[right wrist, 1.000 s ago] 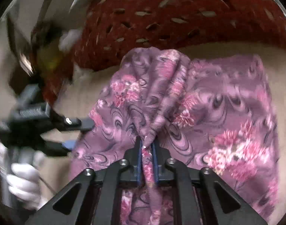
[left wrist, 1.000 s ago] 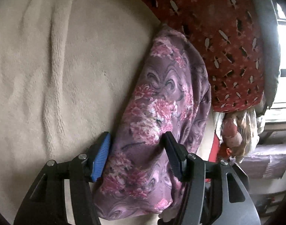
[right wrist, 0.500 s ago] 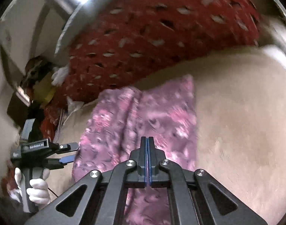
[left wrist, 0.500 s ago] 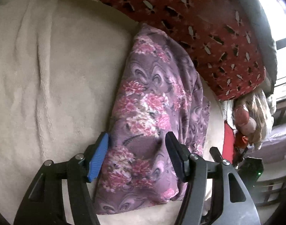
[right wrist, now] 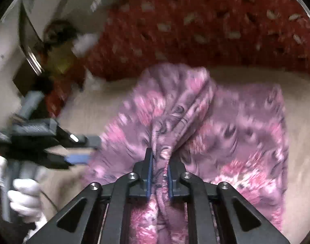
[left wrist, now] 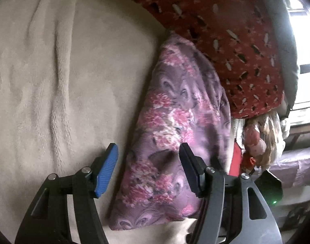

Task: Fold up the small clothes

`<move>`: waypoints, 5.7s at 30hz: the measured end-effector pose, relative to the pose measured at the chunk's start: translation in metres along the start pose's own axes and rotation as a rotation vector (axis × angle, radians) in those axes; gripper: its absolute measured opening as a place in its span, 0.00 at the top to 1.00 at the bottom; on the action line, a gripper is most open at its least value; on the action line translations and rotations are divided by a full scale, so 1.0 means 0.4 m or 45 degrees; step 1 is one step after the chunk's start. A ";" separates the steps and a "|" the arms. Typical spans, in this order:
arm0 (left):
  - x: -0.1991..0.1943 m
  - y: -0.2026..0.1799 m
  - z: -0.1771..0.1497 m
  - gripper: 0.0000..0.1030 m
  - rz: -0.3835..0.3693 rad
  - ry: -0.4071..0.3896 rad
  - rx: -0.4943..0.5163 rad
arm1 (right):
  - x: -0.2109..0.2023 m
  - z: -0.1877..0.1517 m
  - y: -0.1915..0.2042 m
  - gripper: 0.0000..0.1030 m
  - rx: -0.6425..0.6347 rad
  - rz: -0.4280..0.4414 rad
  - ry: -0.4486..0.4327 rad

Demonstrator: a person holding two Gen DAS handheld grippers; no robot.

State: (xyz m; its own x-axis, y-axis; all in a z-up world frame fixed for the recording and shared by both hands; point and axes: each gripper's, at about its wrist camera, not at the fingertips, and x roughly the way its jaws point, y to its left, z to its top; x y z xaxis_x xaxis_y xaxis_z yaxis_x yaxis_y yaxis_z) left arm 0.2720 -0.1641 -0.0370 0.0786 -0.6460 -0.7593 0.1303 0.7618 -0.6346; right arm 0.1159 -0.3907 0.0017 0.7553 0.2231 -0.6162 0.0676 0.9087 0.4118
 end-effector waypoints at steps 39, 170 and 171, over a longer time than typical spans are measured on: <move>0.181 -0.271 0.049 0.33 0.372 -0.199 0.354 | -0.085 0.081 -0.415 0.85 0.548 -0.199 -0.160; -0.120 -0.222 -0.205 0.80 0.263 -0.163 0.419 | -0.235 -0.042 -0.019 0.76 0.137 -0.059 -0.042; -0.141 -0.195 -0.224 0.80 0.268 -0.164 0.412 | -0.243 -0.063 -0.003 0.76 0.155 -0.034 -0.044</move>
State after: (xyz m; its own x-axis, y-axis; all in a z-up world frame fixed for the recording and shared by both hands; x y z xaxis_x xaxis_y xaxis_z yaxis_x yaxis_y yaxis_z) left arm 0.1687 -0.1826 0.0423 0.2573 -0.4941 -0.8305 0.4006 0.8366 -0.3736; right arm 0.0259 -0.4045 0.0441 0.7742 0.1852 -0.6052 0.1648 0.8642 0.4753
